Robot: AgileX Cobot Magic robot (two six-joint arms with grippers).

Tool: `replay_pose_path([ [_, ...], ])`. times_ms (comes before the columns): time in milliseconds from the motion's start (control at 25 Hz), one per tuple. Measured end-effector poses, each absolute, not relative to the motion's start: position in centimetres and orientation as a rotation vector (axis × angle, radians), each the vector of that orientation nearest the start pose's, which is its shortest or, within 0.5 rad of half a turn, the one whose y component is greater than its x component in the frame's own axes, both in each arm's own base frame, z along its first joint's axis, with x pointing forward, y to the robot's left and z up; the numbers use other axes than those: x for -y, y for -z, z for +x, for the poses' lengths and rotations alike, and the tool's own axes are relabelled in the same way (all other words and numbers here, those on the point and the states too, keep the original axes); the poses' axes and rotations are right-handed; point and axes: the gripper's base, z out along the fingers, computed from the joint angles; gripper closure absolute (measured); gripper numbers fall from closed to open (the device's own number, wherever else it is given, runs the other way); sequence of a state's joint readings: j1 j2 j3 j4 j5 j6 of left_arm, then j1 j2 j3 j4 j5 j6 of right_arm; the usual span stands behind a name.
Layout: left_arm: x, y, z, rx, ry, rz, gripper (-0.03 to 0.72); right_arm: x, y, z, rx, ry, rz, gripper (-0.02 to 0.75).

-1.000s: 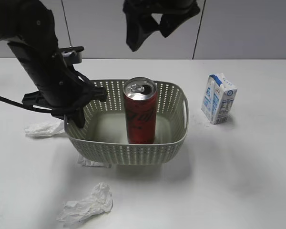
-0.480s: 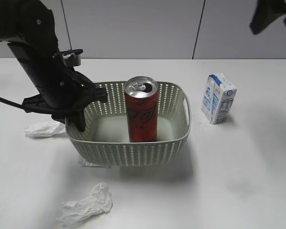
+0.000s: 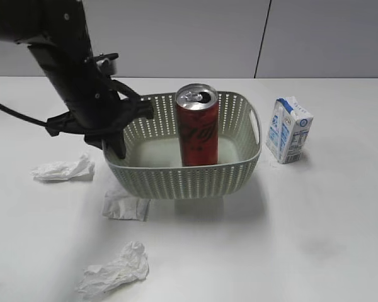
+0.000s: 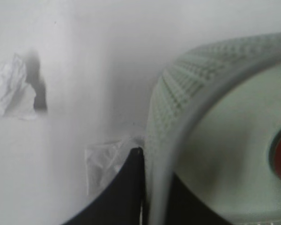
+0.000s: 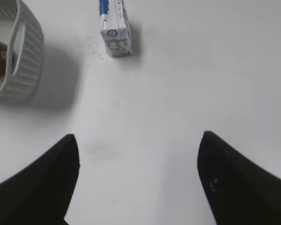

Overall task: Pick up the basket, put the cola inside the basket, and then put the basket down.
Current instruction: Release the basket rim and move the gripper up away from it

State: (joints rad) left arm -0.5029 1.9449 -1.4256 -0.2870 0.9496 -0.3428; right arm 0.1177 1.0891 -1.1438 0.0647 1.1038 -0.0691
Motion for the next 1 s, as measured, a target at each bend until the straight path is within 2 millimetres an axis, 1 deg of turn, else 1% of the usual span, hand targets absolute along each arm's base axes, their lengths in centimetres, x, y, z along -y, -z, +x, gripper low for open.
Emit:
replay_pose_path([
  [160, 21.9, -19.6, 35.3, -3.036, 0.467, 0.036, 0.687, -2.3, -36.0, 15.3, -2.449, -0.105, -0.214, 0.147],
  [360, 22.1, -18.8, 36.1, -3.011, 0.453, 0.034, 0.685, -1.7, -33.1, 10.2, -2.390, -0.105, -0.209, 0.146],
  [480, 22.1, -18.1, 36.4, -3.010, 0.435, 0.038, 0.666, -1.4, -31.5, 7.6, -2.342, -0.105, -0.206, 0.146],
  [680, 22.2, -16.4, 36.5, -3.051, 0.406, 0.036, 0.617, -1.0, -28.9, 4.3, -2.253, -0.106, -0.201, 0.146],
  [800, 22.2, -16.4, 36.6, -3.047, 0.414, 0.030, 0.580, -0.8, -27.9, 2.7, -2.189, -0.107, -0.198, 0.147],
  [920, 22.3, -16.4, 36.6, -3.044, 0.419, 0.035, 0.507, -0.7, -27.2, 1.5, -2.124, -0.111, -0.192, 0.147],
  [1000, 22.3, -16.4, 36.6, -3.043, 0.420, 0.042, 0.421, -0.6, -26.8, 0.7, -2.080, -0.117, -0.183, 0.147],
])
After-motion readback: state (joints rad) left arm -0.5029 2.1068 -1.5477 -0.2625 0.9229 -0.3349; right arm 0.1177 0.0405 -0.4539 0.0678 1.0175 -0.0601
